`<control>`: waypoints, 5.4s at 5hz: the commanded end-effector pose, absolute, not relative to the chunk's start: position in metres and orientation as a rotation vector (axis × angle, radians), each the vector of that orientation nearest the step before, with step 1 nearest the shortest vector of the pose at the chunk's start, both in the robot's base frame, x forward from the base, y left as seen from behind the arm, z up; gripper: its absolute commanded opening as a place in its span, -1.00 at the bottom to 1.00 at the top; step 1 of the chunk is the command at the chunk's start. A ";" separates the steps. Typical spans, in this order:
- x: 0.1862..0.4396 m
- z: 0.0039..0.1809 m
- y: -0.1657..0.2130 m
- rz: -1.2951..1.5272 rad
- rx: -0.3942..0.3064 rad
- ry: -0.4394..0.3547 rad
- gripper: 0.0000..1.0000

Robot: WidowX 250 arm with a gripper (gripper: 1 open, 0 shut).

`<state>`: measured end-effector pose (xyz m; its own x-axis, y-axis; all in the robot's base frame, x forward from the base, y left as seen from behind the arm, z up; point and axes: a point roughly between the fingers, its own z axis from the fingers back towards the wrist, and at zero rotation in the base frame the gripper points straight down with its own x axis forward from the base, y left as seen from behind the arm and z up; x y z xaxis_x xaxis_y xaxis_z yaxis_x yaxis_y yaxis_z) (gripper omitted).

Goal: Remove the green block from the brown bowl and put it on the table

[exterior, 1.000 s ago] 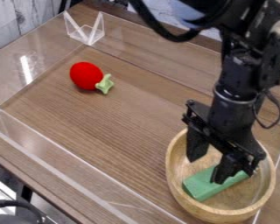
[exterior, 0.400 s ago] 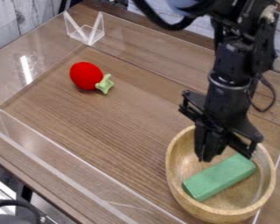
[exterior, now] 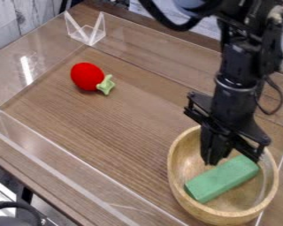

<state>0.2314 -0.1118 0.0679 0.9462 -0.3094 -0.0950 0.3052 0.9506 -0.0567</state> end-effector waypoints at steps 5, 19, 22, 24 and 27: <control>0.237 0.062 -0.090 -0.355 -0.033 0.049 1.00; 0.271 0.089 -0.015 -0.138 -0.044 -0.054 -1.00; 0.252 0.091 -0.030 -0.084 -0.056 -0.031 -1.00; 0.237 0.088 -0.044 -0.143 -0.063 -0.019 -1.00; 0.225 0.100 -0.069 -0.300 -0.074 -0.025 1.00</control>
<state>0.2185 -0.0674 0.0858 0.9558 -0.2932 -0.0244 0.2908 0.9541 -0.0720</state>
